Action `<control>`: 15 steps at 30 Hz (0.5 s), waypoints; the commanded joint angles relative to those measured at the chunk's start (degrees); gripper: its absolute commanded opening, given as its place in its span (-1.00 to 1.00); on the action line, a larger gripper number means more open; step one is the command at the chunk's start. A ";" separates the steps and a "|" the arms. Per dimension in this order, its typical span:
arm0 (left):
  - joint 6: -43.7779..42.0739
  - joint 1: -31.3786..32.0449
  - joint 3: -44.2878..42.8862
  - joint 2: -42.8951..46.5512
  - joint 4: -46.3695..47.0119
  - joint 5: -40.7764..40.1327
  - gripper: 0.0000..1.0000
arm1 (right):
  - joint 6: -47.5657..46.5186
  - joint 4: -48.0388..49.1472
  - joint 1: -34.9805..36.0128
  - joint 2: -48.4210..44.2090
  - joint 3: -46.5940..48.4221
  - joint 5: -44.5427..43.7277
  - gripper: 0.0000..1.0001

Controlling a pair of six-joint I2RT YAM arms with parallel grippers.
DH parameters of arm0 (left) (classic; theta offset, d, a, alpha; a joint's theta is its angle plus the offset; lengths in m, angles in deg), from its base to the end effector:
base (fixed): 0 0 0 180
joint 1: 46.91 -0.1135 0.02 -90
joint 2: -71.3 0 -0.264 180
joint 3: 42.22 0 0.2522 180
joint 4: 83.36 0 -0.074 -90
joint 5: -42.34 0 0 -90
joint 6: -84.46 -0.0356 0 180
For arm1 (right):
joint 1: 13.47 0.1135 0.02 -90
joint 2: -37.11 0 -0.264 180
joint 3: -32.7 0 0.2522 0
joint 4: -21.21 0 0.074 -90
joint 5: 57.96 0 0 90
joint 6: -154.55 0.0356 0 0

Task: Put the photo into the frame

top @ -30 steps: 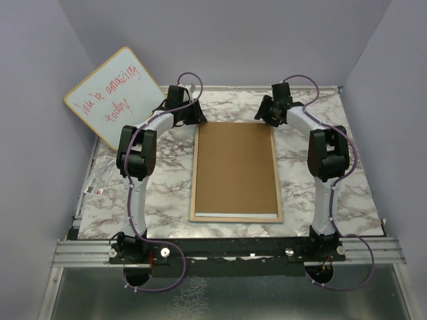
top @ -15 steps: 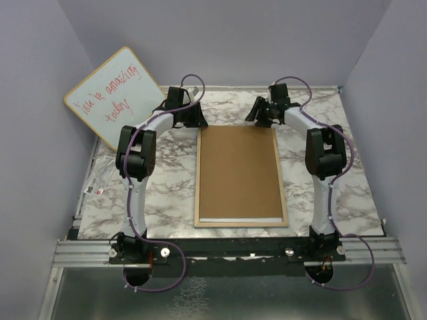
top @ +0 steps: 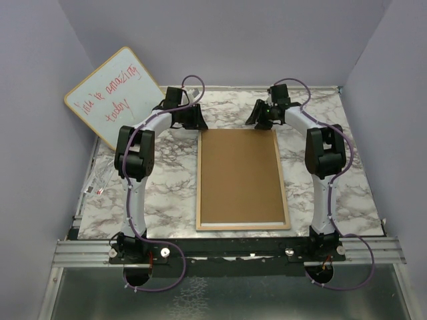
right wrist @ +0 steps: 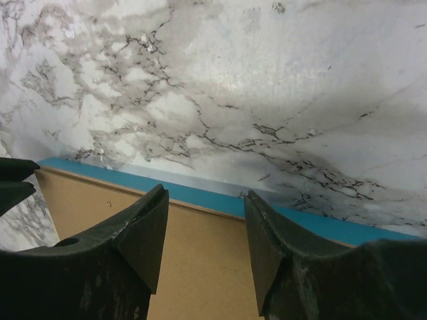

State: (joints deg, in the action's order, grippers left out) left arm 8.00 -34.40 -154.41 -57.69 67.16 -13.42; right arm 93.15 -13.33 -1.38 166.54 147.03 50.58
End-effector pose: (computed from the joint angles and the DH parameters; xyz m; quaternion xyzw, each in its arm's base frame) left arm 0.4828 -0.1276 0.1711 0.1016 0.8879 -0.3464 0.2851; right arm 0.4875 0.1160 0.1696 0.0780 0.9247 0.2601 0.2667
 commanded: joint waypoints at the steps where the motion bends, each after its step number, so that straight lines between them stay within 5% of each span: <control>1: -0.82 -0.45 -0.22 2.93 -1.28 3.38 -0.25 | -2.73 -7.16 0.03 -1.78 -1.19 3.63 0.06; 15: 0.91 -0.49 -0.03 2.87 -1.24 -0.37 -0.02 | -5.66 -9.10 0.08 -4.82 -5.95 7.37 0.06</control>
State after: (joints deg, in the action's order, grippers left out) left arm 8.57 -34.70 -154.41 -57.39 66.63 -12.39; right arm 89.87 -17.61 -1.49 164.07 143.23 54.63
